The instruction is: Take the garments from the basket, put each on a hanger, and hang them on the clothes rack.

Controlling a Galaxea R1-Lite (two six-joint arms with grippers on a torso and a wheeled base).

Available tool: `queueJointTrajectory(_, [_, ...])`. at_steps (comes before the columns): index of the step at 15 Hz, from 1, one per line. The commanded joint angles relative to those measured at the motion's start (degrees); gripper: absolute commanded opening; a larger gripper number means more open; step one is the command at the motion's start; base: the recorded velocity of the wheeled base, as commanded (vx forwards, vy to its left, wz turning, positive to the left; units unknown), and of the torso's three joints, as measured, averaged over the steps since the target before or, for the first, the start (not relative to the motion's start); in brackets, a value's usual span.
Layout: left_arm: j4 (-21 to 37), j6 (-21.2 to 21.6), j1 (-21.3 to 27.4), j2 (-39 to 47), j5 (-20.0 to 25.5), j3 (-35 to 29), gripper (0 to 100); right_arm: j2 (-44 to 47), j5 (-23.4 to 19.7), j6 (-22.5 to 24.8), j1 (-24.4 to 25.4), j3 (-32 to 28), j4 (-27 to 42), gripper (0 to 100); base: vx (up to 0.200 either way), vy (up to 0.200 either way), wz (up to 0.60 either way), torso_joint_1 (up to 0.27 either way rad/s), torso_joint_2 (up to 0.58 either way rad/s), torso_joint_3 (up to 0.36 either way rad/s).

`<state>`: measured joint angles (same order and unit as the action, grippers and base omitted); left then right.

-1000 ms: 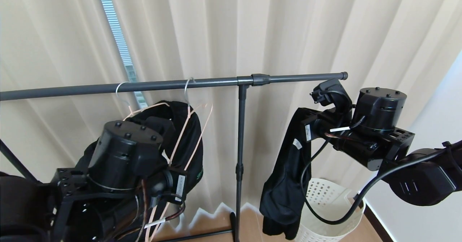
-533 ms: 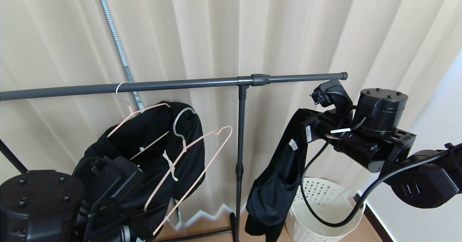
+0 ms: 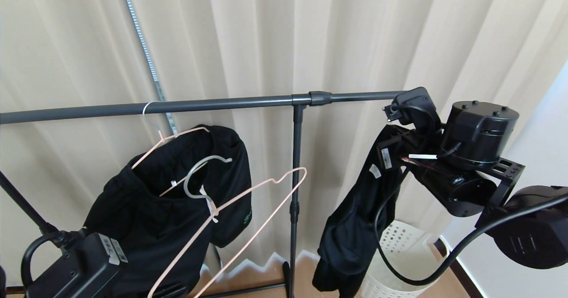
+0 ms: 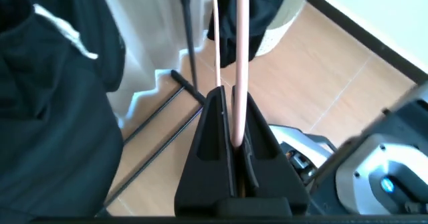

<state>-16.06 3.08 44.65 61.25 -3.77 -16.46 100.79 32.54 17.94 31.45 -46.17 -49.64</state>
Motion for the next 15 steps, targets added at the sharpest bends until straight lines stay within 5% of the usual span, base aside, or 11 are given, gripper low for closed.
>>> queueJointTrajectory(1, [-0.03, 1.93, 0.17, -1.57, 1.13, 0.29, 0, -2.97, 2.27, 1.92, 1.68, -0.24, -0.28, 0, 0.000, 0.000, 0.00, 0.000, 0.00, 0.000])
queueJointTrajectory(2, [-0.03, 2.72, 0.17, -1.48, 1.92, 0.29, 0, -2.88, 3.23, 1.92, 1.77, 0.02, -0.46, 0, 0.000, 0.000, 0.00, 0.000, 0.00, 0.000])
queueJointTrajectory(4, [-0.03, 8.08, -0.18, 0.54, 10.53, -0.77, 0, -0.86, 4.99, 1.04, 3.53, 2.57, -2.65, 0, 0.000, 0.000, 0.00, 0.000, 0.00, 0.000])
queueJointTrajectory(6, [-0.38, 9.22, -0.18, 3.27, 11.15, -0.77, 0, 1.16, 5.26, 1.22, 3.53, 2.48, -7.05, 0, 0.000, 0.000, 0.00, 0.000, 0.00, 0.000])
queueJointTrajectory(12, [-9.35, -0.54, -0.18, 10.56, 13.61, 0.55, 0, 0.90, 3.15, 1.04, 3.27, 3.36, -7.14, 0, 0.000, 0.000, 0.00, 0.000, 0.00, 0.000])
queueJointTrajectory(15, [-20.07, -2.91, -0.09, 15.13, 13.70, 3.71, 0, 0.46, 2.97, 1.04, 4.41, 4.51, -7.40, 0, 0.000, 0.000, 0.00, 0.000, 0.00, 0.000])
